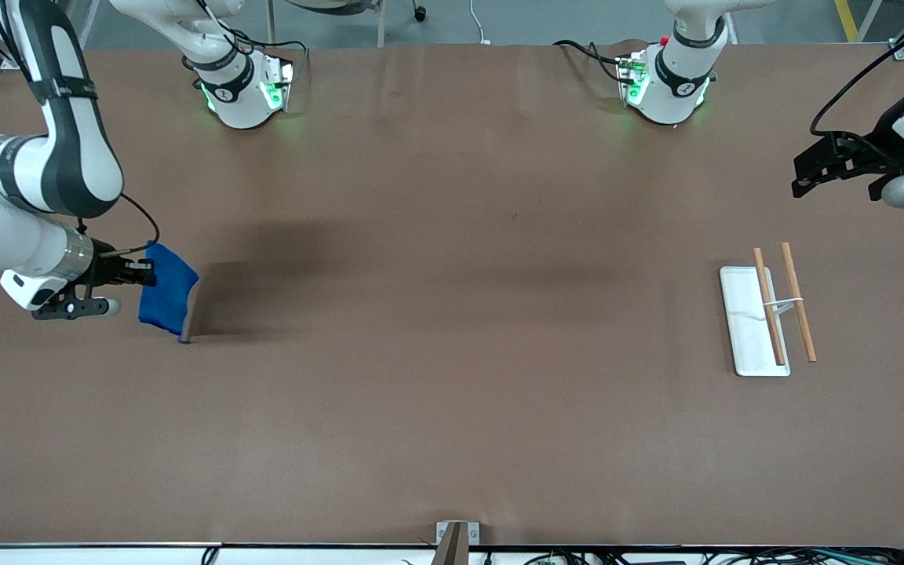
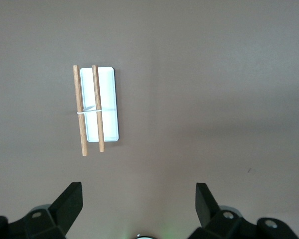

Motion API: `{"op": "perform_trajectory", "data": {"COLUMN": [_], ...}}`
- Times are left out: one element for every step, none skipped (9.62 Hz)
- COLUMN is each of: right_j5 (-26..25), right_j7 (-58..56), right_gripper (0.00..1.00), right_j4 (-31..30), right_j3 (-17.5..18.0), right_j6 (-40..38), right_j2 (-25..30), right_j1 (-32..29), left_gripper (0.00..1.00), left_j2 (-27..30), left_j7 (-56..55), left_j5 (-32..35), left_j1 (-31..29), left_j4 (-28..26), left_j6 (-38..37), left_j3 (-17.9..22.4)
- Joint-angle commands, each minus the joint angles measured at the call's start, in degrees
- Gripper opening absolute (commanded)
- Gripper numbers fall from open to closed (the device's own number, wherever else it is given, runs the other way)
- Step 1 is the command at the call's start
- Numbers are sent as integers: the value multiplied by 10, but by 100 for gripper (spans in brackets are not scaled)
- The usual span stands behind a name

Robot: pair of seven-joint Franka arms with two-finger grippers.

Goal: Right arm passes towel to left arm to hang
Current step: 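Grasp the blue towel edge with the right gripper and lift it, then carry the towel toward the middle while the left gripper approaches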

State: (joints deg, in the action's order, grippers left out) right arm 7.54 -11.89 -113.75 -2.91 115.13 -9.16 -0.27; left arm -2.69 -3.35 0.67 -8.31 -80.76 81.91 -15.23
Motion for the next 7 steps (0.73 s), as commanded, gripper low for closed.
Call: {"op": "perform_trajectory", "data": {"right_j5": [76, 136, 191, 241, 290, 314, 337], "right_j7": [-2, -2, -2, 4, 28, 64, 108], "right_gripper": [0, 0, 0, 0, 0, 0, 0], "right_j4": [2, 3, 4, 4, 4, 4, 5], "right_j3": [49, 77, 98, 131, 166, 207, 249], "right_j6": [-11, -7, 0, 11, 37, 79, 124], "right_j2": [32, 34, 34, 34, 34, 33, 32], "right_j1": [4, 4, 5, 5, 5, 8, 8], "left_gripper": [100, 100, 100, 100, 100, 100, 100], "left_j2": [-3, -2, -6, -20, -47, -68, -90], "left_j7": [6, 7, 3, 2, 4, 3, 5], "left_j5": [-7, -15, -66, -120, -165, -235, -311], "left_j1": [-3, -6, -6, -9, -8, -8, -8], "left_j4": [-9, -10, -8, -11, -10, -10, -18], "left_j6": [-5, -6, -5, -3, 9, 49, 82], "left_j3": [-4, -5, -3, -2, -2, -3, -2]}}
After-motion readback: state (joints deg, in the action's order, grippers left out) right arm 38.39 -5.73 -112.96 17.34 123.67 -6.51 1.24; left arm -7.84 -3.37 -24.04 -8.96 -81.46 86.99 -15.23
